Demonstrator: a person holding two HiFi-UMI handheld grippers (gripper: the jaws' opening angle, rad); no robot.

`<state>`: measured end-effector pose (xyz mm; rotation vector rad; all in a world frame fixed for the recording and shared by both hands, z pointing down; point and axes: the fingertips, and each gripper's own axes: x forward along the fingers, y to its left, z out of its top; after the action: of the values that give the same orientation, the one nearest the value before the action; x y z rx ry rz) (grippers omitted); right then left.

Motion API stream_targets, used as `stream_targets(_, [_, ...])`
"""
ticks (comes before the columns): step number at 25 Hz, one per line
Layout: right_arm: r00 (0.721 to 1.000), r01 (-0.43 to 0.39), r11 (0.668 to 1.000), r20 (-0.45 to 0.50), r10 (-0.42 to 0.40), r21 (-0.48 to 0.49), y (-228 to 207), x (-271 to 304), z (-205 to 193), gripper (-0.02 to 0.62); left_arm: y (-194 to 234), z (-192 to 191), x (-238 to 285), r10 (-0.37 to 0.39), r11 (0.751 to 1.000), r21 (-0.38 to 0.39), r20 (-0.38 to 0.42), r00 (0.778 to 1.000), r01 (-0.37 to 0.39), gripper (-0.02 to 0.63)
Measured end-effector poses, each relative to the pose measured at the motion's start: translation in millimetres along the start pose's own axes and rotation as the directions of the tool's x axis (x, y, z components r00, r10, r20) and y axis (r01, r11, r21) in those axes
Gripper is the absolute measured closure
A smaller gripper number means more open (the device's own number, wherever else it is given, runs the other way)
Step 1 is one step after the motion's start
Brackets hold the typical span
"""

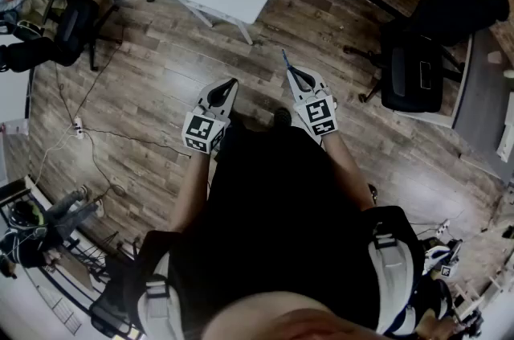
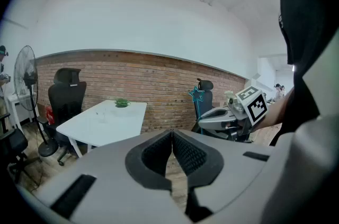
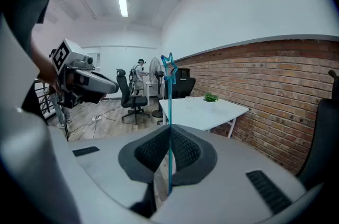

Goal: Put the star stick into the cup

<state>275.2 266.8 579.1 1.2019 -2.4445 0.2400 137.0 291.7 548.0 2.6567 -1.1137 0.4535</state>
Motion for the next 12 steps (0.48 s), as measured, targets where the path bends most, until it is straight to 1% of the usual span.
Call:
stream_targets(7, [1.000,0.002,1.000,-0.029,-0.002,-0.010,0.9,-11.5,-16.4,0.594,4.7,0.7,-5.1,0.031,1.000,0.000,0.015,0.999,-0.031,0.583])
stream_targets(12, [0.999,0.023,0.999,-0.048,-0.024,-0.023,9.4,1.8,-11.4,0.594,29.8,1.9,-21.2,0.040,0.999,0.001,0.024,0.999,-0.040,0.583])
